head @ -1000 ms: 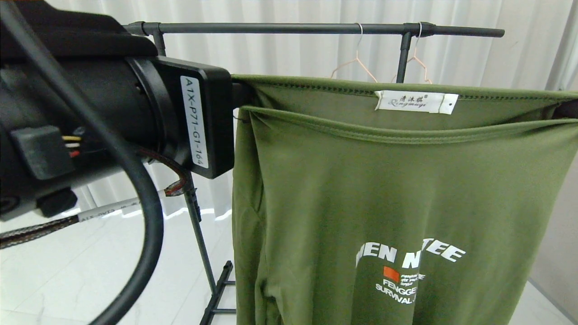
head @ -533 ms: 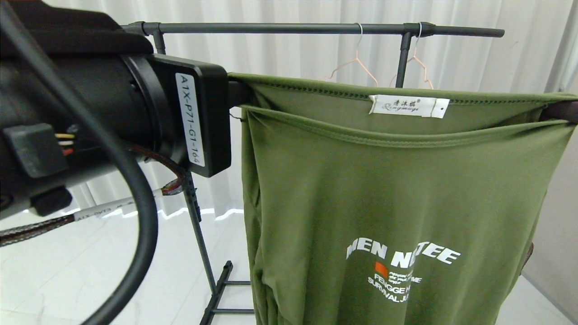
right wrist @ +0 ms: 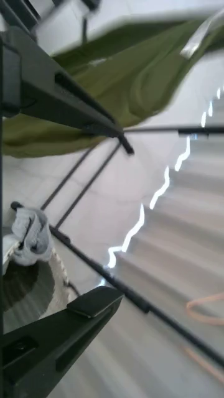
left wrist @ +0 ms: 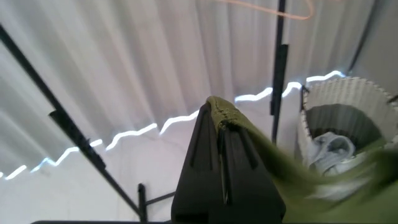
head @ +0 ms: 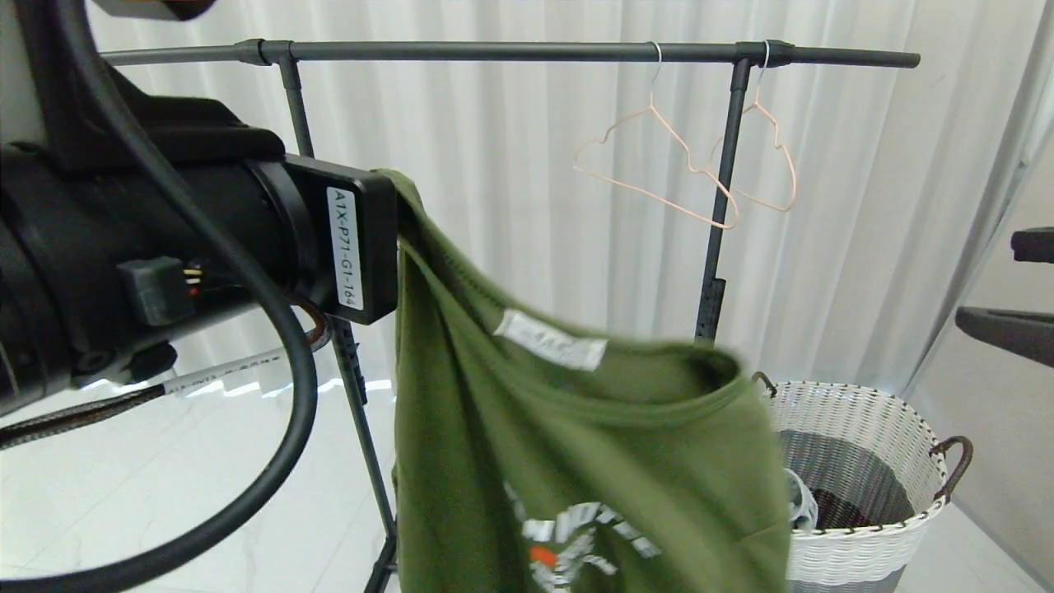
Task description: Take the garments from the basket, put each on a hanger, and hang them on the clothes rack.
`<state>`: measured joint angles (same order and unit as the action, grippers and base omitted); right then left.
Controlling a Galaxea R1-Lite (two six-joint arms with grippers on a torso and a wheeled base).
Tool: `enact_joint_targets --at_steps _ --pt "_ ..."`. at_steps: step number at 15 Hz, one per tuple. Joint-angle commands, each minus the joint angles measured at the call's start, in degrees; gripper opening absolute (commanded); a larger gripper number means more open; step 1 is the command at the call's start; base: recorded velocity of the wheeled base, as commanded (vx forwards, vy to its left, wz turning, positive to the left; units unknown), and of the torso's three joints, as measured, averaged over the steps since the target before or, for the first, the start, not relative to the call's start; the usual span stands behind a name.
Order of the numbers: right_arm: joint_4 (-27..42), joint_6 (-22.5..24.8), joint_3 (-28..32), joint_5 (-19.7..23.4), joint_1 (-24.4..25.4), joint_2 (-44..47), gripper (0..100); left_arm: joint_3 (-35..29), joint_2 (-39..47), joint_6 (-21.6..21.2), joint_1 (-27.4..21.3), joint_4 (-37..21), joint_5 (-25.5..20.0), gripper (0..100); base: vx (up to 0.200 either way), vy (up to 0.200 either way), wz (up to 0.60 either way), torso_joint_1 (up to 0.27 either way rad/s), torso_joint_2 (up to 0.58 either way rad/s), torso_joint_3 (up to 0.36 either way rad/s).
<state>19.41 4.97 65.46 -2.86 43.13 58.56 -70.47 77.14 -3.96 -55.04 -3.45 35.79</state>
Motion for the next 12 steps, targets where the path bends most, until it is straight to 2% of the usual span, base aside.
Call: enact_joint_targets --at_steps 1,3,4,5,6,7,9,10,12 --pt "1.07 0.04 -0.34 2.34 0.11 -2.58 100 1.04 0.03 0.01 1.95 0.02 -0.02 0 0.0 0.0 0.0 0.0 0.0 0.0" --pt "1.42 -0.05 -0.78 1.9 -0.59 -2.31 100 1.66 -0.15 0.01 2.31 0.02 -0.02 0 0.0 0.0 0.0 0.0 0.0 0.0" --pt "3.36 0.04 -0.95 -0.56 -3.4 -1.26 100 2.27 -0.77 0.01 2.31 0.02 -0.02 0 0.0 0.0 0.0 0.0 0.0 0.0" --pt "7.66 0.56 -0.95 -5.84 -7.62 0.41 100 3.59 -1.91 -0.08 2.31 0.02 -0.02 0 0.0 0.0 0.0 0.0 0.0 0.0" --pt "10.91 1.44 -1.22 -10.67 -9.64 1.47 100 5.0 -2.96 -0.26 2.31 0.02 -0.02 0 0.0 0.0 0.0 0.0 0.0 0.0" --pt "11.27 2.5 -2.62 -13.75 -10.79 2.17 100 6.23 -3.75 -0.43 2.39 0.02 -0.02 0 0.0 0.0 0.0 0.0 0.0 0.0" --pt "11.09 4.87 -4.99 -15.68 -12.28 2.08 100 6.93 -3.75 -0.43 2.39 0.02 -0.02 0 0.0 0.0 0.0 0.0 0.0 0.0" --pt "9.95 7.95 -7.9 -17.88 -13.25 0.67 100 7.19 -3.67 -0.43 2.39 0.02 -0.11 0 0.0 0.0 0.0 0.0 0.0 0.0" --pt "6.61 9.53 -12.38 -19.81 -13.42 -1.79 100 7.98 -3.84 -0.43 2.48 0.02 -0.02 0 0.0 0.0 0.0 0.0 0.0 0.0"
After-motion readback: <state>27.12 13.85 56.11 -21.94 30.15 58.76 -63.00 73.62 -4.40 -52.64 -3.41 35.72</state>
